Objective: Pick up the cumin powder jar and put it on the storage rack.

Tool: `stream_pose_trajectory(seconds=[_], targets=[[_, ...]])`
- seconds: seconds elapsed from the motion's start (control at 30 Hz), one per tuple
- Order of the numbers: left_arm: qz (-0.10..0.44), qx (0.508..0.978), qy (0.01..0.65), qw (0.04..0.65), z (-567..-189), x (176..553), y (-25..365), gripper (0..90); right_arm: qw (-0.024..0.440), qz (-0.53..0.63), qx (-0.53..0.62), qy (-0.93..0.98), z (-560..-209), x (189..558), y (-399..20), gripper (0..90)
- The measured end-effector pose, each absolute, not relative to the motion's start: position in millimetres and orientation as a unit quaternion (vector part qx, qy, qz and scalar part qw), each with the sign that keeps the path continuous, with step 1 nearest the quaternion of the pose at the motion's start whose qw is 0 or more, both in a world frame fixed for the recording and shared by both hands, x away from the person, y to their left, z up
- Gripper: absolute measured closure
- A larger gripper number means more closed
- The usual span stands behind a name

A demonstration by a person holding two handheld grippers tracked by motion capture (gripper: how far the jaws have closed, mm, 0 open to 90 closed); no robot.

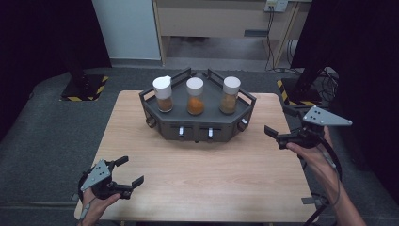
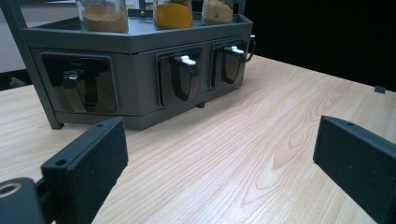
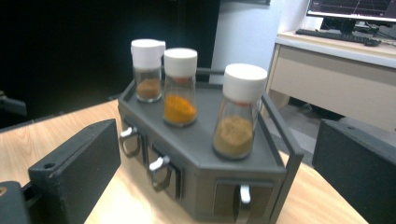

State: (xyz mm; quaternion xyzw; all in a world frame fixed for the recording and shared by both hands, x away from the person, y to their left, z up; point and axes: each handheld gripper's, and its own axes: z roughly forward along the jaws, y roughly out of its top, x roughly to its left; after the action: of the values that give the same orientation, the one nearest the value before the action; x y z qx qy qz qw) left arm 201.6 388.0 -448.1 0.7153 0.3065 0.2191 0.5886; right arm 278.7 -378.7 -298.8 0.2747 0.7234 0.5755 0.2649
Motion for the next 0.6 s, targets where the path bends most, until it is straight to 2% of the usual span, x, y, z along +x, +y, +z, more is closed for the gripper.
stream_pose_trajectory(seconds=[0.27,0.6], targets=[[0.22,0.713,0.305,0.592,-449,201,388,1.8,0.289,0.559,0.29,0.721,-335,243,-377,1.5],[0.221,0.713,0.304,0.591,-449,201,387,1.8,0.293,0.549,0.327,0.711,-378,209,-382,1.4]])
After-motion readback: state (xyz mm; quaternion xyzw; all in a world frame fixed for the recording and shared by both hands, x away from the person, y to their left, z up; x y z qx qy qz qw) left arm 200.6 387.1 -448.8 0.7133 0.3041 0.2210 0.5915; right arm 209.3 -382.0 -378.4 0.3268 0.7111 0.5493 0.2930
